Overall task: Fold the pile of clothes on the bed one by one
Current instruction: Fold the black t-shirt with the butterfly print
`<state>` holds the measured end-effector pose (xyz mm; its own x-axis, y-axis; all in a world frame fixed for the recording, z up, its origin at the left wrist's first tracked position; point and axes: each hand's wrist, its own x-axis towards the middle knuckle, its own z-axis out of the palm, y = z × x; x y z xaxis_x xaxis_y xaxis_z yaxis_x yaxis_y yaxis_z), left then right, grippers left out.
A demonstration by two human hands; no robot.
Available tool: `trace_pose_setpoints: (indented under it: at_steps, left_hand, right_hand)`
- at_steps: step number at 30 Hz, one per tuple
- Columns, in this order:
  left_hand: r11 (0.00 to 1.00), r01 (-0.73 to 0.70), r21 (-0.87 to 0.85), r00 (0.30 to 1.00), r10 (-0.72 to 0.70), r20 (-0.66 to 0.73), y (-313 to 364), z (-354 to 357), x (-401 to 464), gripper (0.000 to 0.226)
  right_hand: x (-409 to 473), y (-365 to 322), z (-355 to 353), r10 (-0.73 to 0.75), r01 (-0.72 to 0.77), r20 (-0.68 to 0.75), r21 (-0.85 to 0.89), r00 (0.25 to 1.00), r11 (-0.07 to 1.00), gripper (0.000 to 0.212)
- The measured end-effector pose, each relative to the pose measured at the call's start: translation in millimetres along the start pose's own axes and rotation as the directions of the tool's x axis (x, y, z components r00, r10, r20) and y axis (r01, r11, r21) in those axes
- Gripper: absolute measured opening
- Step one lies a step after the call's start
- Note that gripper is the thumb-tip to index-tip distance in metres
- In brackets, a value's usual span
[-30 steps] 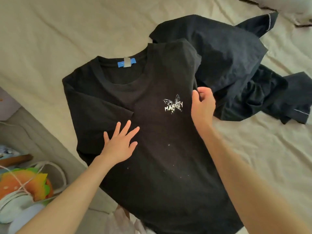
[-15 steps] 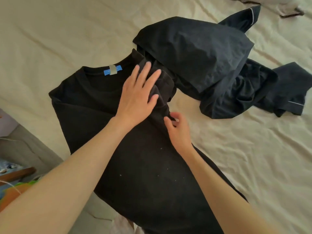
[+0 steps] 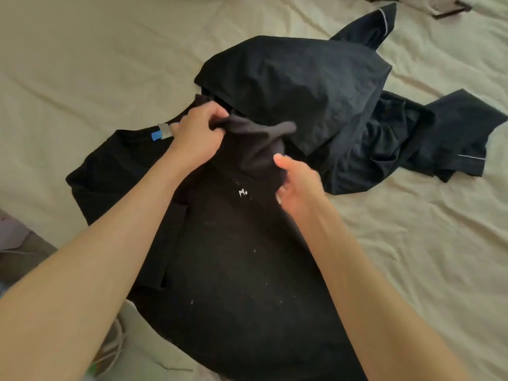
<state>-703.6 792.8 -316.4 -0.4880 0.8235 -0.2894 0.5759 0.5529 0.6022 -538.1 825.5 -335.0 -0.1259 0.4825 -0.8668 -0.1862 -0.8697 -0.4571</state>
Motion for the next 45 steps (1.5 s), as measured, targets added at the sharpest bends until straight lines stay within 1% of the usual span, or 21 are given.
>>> trace_pose_setpoints:
  at_steps: [1, 2, 4, 6, 9, 12, 14, 15, 17, 18, 20, 22, 24, 27, 29, 30, 32, 34, 36, 40, 45]
  left_hand:
    - [0.995, -0.044, -0.087, 0.999, 0.041, -0.034, 9.4, -2.2, 5.4, 0.021]
    - [0.982, -0.094, -0.162, 0.994, 0.084, -0.066, 18.7, -3.5, 9.6, 0.022]
    - [0.955, -0.159, -0.251, 0.984, 0.135, -0.113, 32.9, 0.1, 14.4, 0.026]
    - [0.963, -0.114, -0.243, 0.989, 0.086, -0.122, 36.5, 11.7, 14.0, 0.037]
    - [0.954, 0.123, -0.272, 0.99, -0.136, -0.03, 25.7, 30.3, 0.2, 0.05]
    - [0.902, 0.235, -0.363, 0.972, -0.217, 0.089, 14.4, 38.2, -13.7, 0.045]
    - [0.835, 0.324, -0.445, 0.946, -0.284, 0.156, 11.9, 38.3, -15.3, 0.041]
    - [0.782, 0.376, -0.497, 0.926, -0.325, 0.19, 12.4, 37.4, -15.3, 0.041]
    - [0.659, 0.453, -0.601, 0.89, -0.372, 0.263, 13.5, 33.9, -14.7, 0.045]
    - [0.594, 0.474, -0.649, 0.878, -0.371, 0.302, 13.4, 30.6, -14.2, 0.049]
    - [0.457, 0.504, -0.733, 0.858, -0.361, 0.364, 8.8, 21.8, -13.9, 0.056]
    - [0.356, 0.538, -0.764, 0.825, -0.406, 0.392, -2.0, 12.0, -13.8, 0.059]
    - [0.349, 0.585, -0.732, 0.788, -0.46, 0.409, -15.6, 5.7, -15.8, 0.059]
    - [0.497, 0.627, -0.6, 0.776, -0.466, 0.425, -28.4, 5.0, -17.6, 0.059]
    - [0.63, 0.613, -0.477, 0.79, -0.463, 0.403, -27.6, 11.4, -12.7, 0.06]
    - [0.689, 0.6, -0.407, 0.797, -0.471, 0.378, -25.4, 15.4, -8.9, 0.06]
    - [0.736, 0.601, -0.311, 0.793, -0.498, 0.351, -20.7, 24.2, -1.4, 0.061]
    - [0.708, 0.643, -0.291, 0.758, -0.536, 0.37, -17.9, 33.4, 5.4, 0.067]
    - [0.67, 0.666, -0.33, 0.743, -0.556, 0.371, -17.6, 40.8, 10.3, 0.068]
    - [0.664, 0.488, -0.567, 0.872, -0.401, 0.281, -9.0, 47.3, 23.1, 0.047]
    - [0.565, 0.274, -0.778, 0.959, -0.225, 0.174, 13.9, 42.0, 52.4, 0.016]
  right_hand:
    - [-4.9, -6.8, -4.9, -0.27, 0.27, -0.071, -0.013, 0.96, 0.963, 0.028]
    - [-10.8, -14.6, -11.7, -0.545, 0.529, -0.108, -0.146, 0.832, 0.836, 0.027]
    - [-15.5, -21.6, -27.8, -0.783, 0.729, -0.052, -0.331, 0.62, 0.6, 0.03]
    - [-14.7, -24.2, -36.4, -0.714, 0.656, -0.124, -0.312, 0.689, 0.688, 0.039]
    - [2.1, -25.9, -43.2, -0.242, 0.255, -0.148, 0.077, 0.959, 0.964, 0.068]
    - [14.8, -39.9, -39.6, -0.104, 0.128, -0.108, 0.246, 0.989, 0.961, 0.035]
    - [14.8, -44.8, -32.2, -0.224, 0.259, -0.185, 0.194, 0.957, 0.946, 0.009]
    - [14.3, -45.8, -29.0, -0.368, 0.396, -0.235, 0.084, 0.9, 0.915, 0.021]
    - [9.4, -41.0, -24.1, -0.748, 0.691, -0.161, -0.299, 0.643, 0.658, 0.032]
    - [4.4, -34.7, -23.0, -0.885, 0.784, 0.031, -0.479, 0.465, 0.395, 0.029]
    - [-2.9, -15.3, -29.4, -0.802, 0.823, 0.557, -0.546, 0.217, -0.157, 0.022]
    - [-1.8, 4.3, -44.6, -0.422, 0.774, 0.869, -0.448, 0.258, -0.448, 0.026]
    - [-0.5, 22.4, -66.4, -0.145, 0.698, 0.875, -0.46, 0.462, -0.55, 0.031]
    - [0.9, 42.9, -90.4, -0.287, 0.666, 0.784, -0.62, 0.551, -0.415, 0.03]
    - [-6.0, 48.6, -86.1, -0.553, 0.606, 0.514, -0.795, 0.656, -0.02, 0.017]
    - [-5.5, 47.6, -80.0, -0.57, 0.512, 0.31, -0.827, 0.761, 0.234, 0.011]
    - [1.0, 42.9, -68.5, -0.324, 0.23, -0.012, -0.681, 0.946, 0.696, 0.016]
    - [11.3, 35.8, -59.1, -0.031, 0.013, -0.047, -0.357, 0.998, 0.934, 0.031]
    - [20.9, 29.2, -51.2, 0.046, -0.049, -0.018, -0.18, 0.999, 0.982, 0.041]
    - [33.5, 19.0, -44.2, 0.153, -0.153, -0.045, 0.006, 0.987, 0.988, 0.045]
    - [38.4, 10.8, -52.9, 0.123, -0.119, -0.078, 0.046, 0.989, 0.992, 0.039]
